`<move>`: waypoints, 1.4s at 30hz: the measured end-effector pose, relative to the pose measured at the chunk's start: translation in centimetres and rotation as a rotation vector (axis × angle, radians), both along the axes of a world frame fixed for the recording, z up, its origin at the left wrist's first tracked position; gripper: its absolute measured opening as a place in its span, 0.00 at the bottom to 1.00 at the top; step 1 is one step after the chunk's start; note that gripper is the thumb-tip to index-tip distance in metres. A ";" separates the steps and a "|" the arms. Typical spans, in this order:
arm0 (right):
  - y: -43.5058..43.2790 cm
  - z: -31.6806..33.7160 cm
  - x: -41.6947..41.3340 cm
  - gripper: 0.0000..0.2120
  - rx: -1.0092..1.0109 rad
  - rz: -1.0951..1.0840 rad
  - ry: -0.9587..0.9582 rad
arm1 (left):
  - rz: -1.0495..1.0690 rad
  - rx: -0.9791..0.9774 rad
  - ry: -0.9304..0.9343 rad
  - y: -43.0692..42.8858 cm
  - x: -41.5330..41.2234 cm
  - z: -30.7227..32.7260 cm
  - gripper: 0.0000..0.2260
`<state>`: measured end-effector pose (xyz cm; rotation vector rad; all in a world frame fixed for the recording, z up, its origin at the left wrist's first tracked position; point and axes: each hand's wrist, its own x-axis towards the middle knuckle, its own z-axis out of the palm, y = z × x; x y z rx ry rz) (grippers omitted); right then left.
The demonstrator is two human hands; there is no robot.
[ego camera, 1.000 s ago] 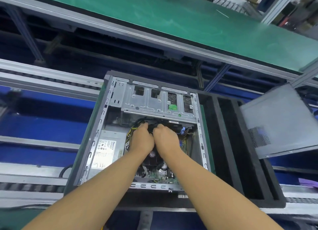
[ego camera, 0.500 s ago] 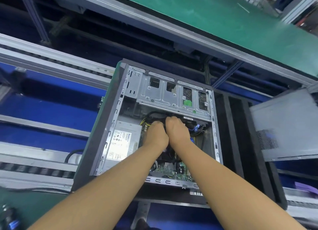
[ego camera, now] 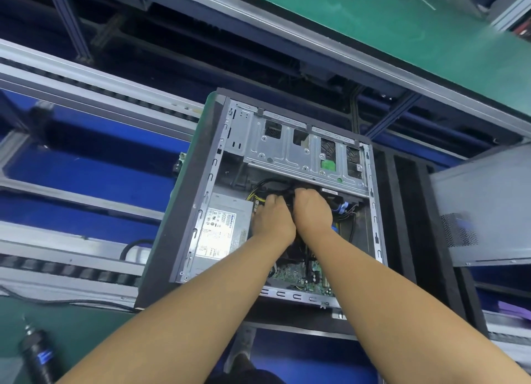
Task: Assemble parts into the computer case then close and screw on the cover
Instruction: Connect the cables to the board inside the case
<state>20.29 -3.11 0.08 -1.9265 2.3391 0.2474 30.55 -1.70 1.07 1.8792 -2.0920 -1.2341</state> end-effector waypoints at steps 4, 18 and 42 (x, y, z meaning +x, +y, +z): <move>-0.5 -0.2 0.3 0.10 0.024 -0.067 -0.017 | -0.052 0.021 -0.031 0.0 0.2 0.0 0.32; -1.1 -0.4 0.6 0.11 0.052 -0.142 -0.045 | -0.056 0.018 -0.024 0.0 0.9 1.3 0.23; -2.0 -0.4 1.4 0.13 0.181 -0.115 0.080 | -0.062 0.029 -0.025 -0.1 0.7 1.4 0.25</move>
